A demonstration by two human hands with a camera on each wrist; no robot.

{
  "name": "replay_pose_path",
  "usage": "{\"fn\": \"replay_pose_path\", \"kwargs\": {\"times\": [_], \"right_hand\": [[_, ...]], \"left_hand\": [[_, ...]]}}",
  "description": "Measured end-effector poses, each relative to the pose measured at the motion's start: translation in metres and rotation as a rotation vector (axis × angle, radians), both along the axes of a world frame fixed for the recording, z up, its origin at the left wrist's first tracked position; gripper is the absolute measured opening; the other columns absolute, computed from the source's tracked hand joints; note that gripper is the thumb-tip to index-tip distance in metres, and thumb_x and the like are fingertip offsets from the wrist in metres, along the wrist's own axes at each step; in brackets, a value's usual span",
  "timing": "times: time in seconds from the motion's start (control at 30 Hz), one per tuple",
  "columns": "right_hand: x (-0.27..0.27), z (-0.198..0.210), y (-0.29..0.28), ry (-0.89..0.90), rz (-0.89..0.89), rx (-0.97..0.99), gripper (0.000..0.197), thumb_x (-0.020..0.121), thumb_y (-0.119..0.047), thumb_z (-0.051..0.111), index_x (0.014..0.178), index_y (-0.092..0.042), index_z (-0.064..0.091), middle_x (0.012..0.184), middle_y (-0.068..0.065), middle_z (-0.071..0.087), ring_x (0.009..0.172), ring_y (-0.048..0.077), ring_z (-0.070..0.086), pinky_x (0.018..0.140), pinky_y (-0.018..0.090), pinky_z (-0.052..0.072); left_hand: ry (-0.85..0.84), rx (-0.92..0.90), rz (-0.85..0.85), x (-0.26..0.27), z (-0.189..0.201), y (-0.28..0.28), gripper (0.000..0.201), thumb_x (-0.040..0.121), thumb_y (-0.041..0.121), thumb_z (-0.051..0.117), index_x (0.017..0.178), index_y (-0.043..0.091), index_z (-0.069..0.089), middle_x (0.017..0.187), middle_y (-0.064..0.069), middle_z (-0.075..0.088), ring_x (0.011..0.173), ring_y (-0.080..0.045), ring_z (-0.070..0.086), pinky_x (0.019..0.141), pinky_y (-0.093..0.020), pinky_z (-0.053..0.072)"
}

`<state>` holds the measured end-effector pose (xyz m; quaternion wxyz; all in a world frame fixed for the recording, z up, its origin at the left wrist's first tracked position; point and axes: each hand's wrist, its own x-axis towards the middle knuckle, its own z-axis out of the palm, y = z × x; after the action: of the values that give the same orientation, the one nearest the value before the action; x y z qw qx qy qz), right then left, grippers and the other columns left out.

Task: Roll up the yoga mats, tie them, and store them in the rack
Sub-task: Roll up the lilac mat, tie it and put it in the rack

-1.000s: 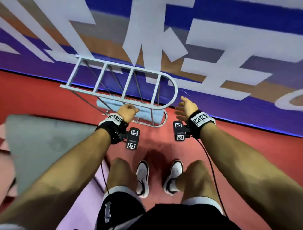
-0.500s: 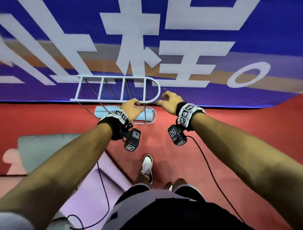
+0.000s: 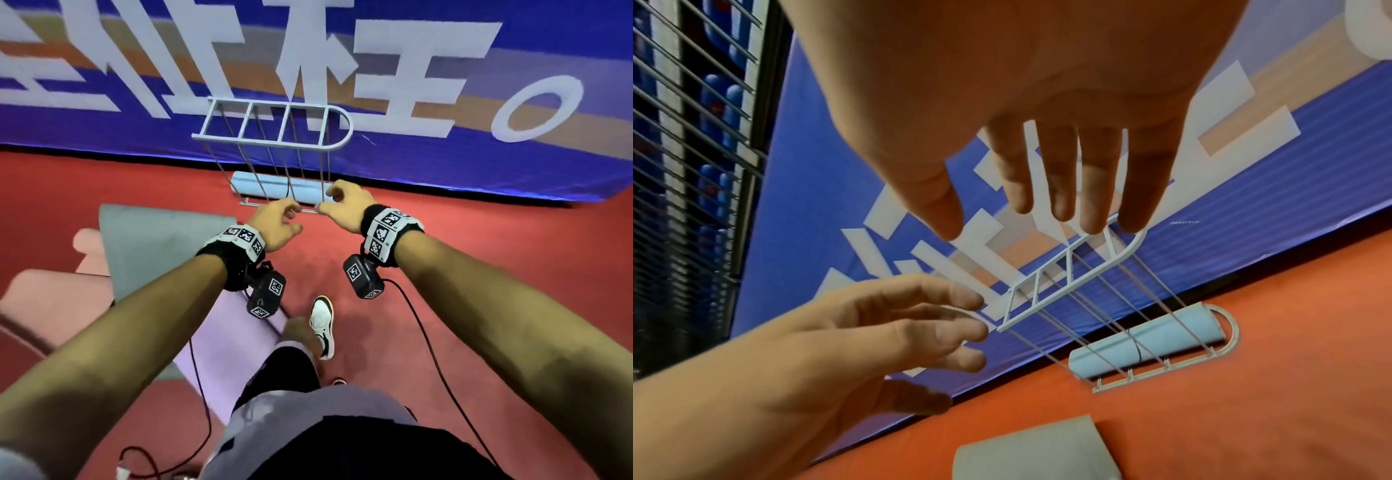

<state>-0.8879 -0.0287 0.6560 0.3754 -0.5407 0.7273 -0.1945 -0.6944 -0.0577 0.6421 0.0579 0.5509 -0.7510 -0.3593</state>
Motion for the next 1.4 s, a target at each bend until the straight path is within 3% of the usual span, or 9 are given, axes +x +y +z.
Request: {"fn": "replay_pose_path", "kwargs": {"times": [0.13,0.33,0.43,0.67,0.87,1.03,1.13,1.23,1.4], "right_hand": [[0.036,0.008,0.035,-0.062,0.044,-0.016,0.037,0.086,-0.037,0.074,0.115,-0.017,0.065,0.112,0.001,0.066,0.102,0.021,0.06,0.094,0.028,0.047],[0.103,-0.019,0.074,-0.125,0.155,0.031,0.018,0.084,-0.031,0.076,0.093,-0.026,0.061,0.093,-0.003,0.066,0.098,0.024,0.065,0.091,0.033,0.051],[0.134,-0.029,0.087,-0.112,0.209,0.075,0.019,0.083,-0.035,0.075,0.096,-0.028,0.062,0.097,-0.005,0.067,0.098,0.02,0.064,0.086,0.026,0.048],[0.214,-0.042,0.094,-0.126,0.281,0.143,0.018,0.084,-0.034,0.074,0.098,-0.027,0.064,0.104,-0.002,0.07,0.101,0.022,0.065,0.094,0.032,0.052],[0.28,-0.088,0.101,-0.056,0.249,0.306,0.02,0.088,-0.036,0.07,0.102,-0.029,0.059,0.112,-0.001,0.065,0.105,0.022,0.061,0.09,0.027,0.048],[0.332,-0.163,0.12,-0.065,-0.024,0.415,0.027,0.088,-0.04,0.069,0.11,-0.025,0.066,0.117,0.004,0.068,0.107,0.025,0.062,0.091,0.029,0.048],[0.353,-0.213,0.154,-0.112,-0.211,0.527,0.04,0.068,-0.054,0.069,0.095,-0.025,0.069,0.112,0.005,0.071,0.103,0.026,0.067,0.093,0.035,0.054],[0.355,-0.225,0.179,-0.185,-0.352,0.564,0.037,0.056,-0.054,0.068,0.083,-0.028,0.065,0.092,0.004,0.071,0.083,0.026,0.067,0.082,0.038,0.058],[0.328,-0.24,0.18,-0.232,-0.463,0.54,0.033,0.059,-0.051,0.069,0.083,-0.028,0.066,0.097,0.008,0.074,0.091,0.03,0.071,0.085,0.041,0.059]], "left_hand": [[0.023,0.028,0.024,0.027,0.016,0.048,0.038,0.09,0.02,0.073,0.125,0.015,0.063,0.11,-0.004,0.065,0.099,-0.025,0.064,0.094,-0.036,0.052],[-0.011,0.069,0.109,0.089,0.012,0.103,0.036,0.091,0.019,0.07,0.126,0.014,0.061,0.108,-0.005,0.065,0.099,-0.028,0.066,0.09,-0.033,0.052],[-0.038,0.079,0.147,0.118,0.009,0.121,0.035,0.093,0.017,0.069,0.126,0.012,0.061,0.106,-0.004,0.064,0.099,-0.027,0.066,0.088,-0.03,0.05],[-0.068,0.135,0.216,0.194,-0.007,0.131,0.035,0.093,0.02,0.069,0.127,0.015,0.06,0.107,-0.002,0.065,0.098,-0.024,0.066,0.089,-0.03,0.05],[-0.156,0.284,0.114,0.281,-0.07,0.126,0.032,0.092,0.029,0.069,0.122,0.022,0.061,0.11,0.001,0.066,0.099,-0.022,0.066,0.09,-0.034,0.053],[-0.205,0.396,0.015,0.346,-0.132,0.104,0.031,0.091,0.029,0.068,0.121,0.022,0.062,0.114,-0.002,0.069,0.105,-0.026,0.065,0.096,-0.038,0.053],[-0.23,0.451,0.02,0.366,-0.154,0.103,0.025,0.09,0.03,0.067,0.114,0.025,0.063,0.111,0.0,0.07,0.103,-0.025,0.065,0.094,-0.033,0.052],[-0.16,0.51,0.04,0.365,-0.166,0.112,0.021,0.088,0.029,0.07,0.108,0.028,0.064,0.111,0.001,0.071,0.1,-0.024,0.066,0.091,-0.031,0.053],[-0.1,0.597,0.121,0.355,-0.195,0.119,0.02,0.081,0.032,0.072,0.098,0.027,0.062,0.111,-0.006,0.071,0.093,-0.028,0.067,0.086,-0.038,0.056]]}}
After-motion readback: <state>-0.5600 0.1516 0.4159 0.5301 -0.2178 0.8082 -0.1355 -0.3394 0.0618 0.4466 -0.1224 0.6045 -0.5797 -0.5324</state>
